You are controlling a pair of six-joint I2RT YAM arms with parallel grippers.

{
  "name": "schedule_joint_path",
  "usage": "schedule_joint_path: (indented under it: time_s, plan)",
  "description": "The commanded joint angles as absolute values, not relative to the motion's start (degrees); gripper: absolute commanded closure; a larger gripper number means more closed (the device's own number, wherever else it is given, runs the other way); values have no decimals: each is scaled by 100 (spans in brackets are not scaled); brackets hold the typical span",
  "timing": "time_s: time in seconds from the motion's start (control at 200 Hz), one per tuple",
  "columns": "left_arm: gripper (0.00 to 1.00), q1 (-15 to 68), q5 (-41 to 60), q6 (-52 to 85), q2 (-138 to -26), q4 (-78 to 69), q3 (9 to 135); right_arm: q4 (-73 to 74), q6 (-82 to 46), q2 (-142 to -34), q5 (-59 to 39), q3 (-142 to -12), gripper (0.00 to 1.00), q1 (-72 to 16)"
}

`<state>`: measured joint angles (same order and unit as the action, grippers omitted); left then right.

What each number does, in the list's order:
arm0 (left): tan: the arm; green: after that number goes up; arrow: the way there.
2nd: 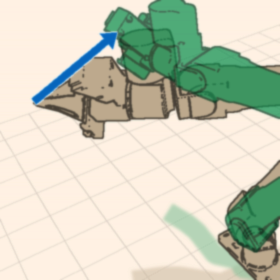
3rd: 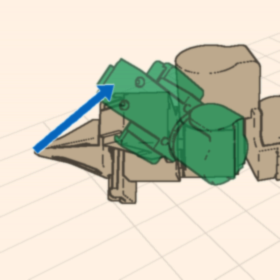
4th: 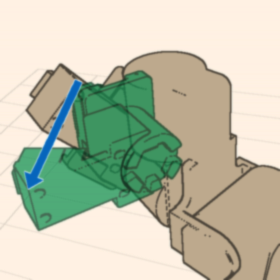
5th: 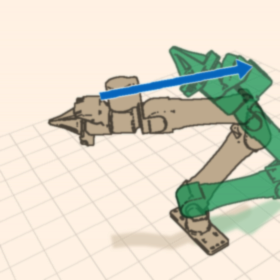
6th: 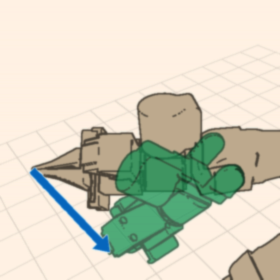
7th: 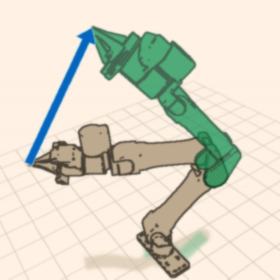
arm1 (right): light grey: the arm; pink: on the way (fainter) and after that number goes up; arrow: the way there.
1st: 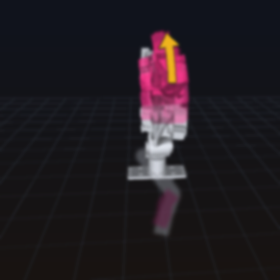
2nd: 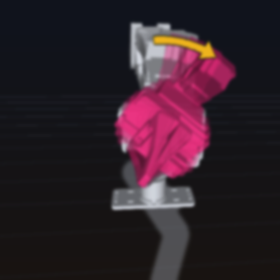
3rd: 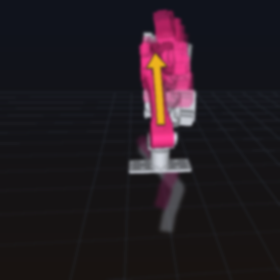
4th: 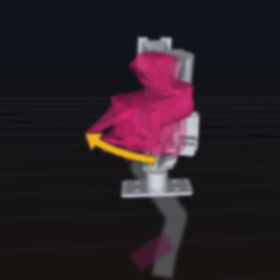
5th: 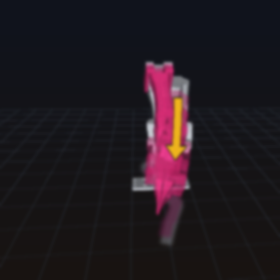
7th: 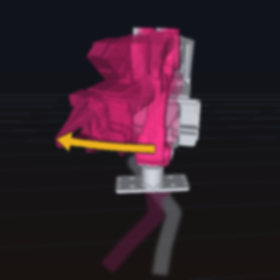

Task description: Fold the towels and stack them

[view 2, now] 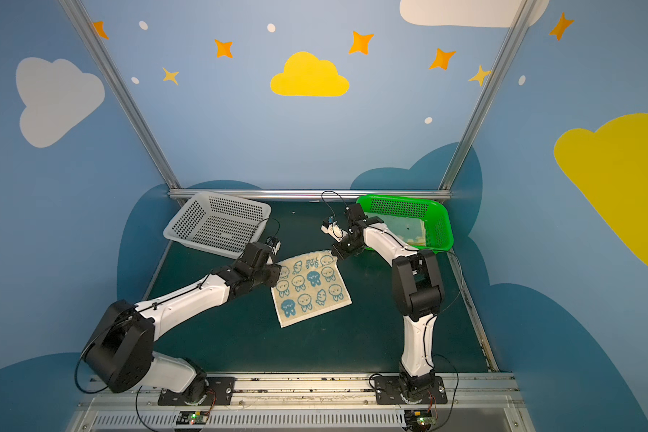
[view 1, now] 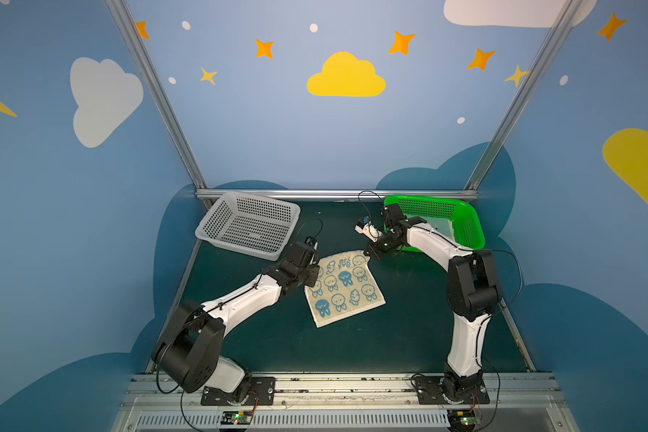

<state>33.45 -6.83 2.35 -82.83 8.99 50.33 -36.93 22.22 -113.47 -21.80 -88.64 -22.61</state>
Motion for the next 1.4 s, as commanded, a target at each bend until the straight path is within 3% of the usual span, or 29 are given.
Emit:
schedule_joint_path:
  time_s: [0.0,0.611,1.091,1.257,1.392]
  plan:
    - [96,3528,-798,280,-8037,970,4921,-3596,1994,-10874,-2279,-8571,100,-2242]
    - [96,4459,-1149,1553,-7303,1801,4294,-3463,924,-9456,-2135,-6612,100,-2238]
    - [96,5254,-1446,2192,-7396,1526,3734,-3851,484,-9502,-2034,-6328,100,-2341]
    - [85,5580,-1751,2251,-7644,1444,3647,-4040,395,-9675,-2054,-6363,100,-2396]
    - [74,5910,-1982,2299,-7677,1441,3571,-4121,331,-9621,-2160,-6246,91,-2421]
